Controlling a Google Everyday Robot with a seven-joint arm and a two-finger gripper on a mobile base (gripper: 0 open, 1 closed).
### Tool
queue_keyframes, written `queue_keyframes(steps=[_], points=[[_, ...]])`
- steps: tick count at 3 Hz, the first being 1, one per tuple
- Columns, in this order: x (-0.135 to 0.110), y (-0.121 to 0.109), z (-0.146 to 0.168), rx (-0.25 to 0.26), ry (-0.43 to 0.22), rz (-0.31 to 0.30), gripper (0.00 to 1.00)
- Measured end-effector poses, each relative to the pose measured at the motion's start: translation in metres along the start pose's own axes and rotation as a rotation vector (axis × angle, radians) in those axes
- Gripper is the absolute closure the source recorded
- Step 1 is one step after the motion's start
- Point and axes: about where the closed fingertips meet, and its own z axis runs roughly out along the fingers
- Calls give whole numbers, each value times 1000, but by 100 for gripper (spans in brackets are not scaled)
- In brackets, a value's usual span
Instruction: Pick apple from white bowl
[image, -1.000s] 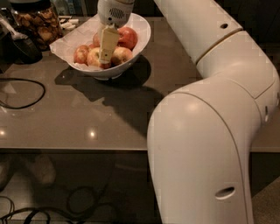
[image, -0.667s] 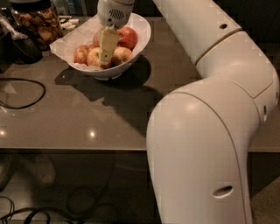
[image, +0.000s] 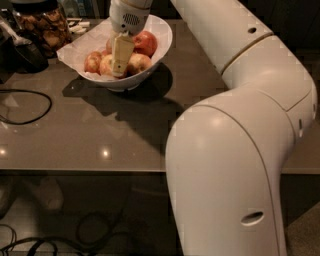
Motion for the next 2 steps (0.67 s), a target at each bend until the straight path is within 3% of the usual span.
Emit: queue_keyframes(steps=[2], points=[[0, 2, 7, -17, -2, -2, 33]])
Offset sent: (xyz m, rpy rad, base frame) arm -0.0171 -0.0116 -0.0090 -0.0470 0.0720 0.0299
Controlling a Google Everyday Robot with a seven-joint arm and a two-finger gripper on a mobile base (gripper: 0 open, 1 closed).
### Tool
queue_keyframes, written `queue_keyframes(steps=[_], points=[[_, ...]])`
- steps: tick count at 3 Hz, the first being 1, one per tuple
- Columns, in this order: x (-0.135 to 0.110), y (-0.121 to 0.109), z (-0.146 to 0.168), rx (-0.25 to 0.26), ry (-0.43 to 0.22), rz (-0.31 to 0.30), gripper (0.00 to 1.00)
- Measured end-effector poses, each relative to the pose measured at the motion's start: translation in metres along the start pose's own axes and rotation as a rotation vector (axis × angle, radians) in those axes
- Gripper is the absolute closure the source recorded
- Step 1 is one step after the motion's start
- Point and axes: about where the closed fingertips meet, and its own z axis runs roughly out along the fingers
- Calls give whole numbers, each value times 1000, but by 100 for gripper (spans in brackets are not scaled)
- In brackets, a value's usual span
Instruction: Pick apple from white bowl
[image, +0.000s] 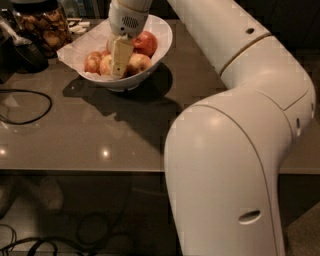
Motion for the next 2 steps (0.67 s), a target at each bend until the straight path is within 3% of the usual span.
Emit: queue_keyframes(steps=[2], points=[[4, -1, 8, -18, -8, -4, 33]])
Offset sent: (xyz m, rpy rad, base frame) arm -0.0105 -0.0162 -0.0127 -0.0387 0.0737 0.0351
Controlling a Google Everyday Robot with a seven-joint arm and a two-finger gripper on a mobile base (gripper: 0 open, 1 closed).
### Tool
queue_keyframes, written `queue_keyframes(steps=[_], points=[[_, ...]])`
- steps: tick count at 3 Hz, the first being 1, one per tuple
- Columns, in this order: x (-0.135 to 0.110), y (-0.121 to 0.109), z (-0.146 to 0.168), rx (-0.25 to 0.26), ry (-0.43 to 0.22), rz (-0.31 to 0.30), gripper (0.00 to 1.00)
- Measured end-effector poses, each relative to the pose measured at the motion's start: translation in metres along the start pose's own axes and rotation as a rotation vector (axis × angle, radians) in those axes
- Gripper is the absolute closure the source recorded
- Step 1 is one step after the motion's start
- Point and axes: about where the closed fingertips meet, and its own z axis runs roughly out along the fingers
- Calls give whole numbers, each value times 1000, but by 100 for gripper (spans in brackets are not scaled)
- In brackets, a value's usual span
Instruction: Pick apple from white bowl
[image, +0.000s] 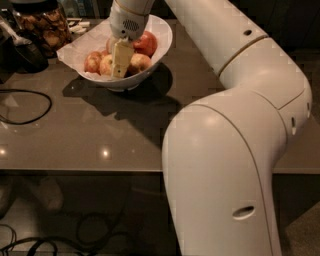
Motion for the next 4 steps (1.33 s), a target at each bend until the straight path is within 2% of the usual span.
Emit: queue_keyframes(steps=[3, 4], points=[[5, -2, 11, -23, -5, 1, 33], [5, -2, 12, -18, 12, -3, 49]])
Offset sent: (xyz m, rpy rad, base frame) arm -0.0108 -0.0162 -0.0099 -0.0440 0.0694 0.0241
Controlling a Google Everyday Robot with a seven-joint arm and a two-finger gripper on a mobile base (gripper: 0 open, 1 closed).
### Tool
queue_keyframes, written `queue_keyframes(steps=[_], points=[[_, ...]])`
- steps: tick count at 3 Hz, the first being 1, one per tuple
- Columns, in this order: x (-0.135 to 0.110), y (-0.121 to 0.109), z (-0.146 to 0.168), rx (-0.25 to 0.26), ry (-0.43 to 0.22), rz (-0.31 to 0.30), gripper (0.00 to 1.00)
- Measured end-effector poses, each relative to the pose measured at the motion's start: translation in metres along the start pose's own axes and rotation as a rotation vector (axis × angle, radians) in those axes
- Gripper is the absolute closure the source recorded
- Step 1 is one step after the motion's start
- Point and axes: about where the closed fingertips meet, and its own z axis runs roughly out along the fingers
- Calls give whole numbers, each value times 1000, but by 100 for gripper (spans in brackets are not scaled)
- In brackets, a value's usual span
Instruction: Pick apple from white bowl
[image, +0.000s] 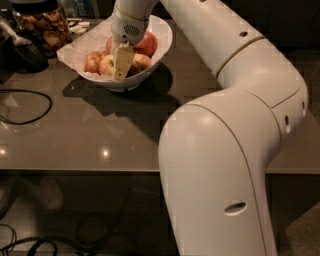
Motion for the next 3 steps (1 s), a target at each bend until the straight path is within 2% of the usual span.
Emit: queue_keyframes(steps=[2, 3], points=[[-3, 3, -1, -2, 27, -6, 95], [-3, 3, -1, -2, 28, -6, 100]])
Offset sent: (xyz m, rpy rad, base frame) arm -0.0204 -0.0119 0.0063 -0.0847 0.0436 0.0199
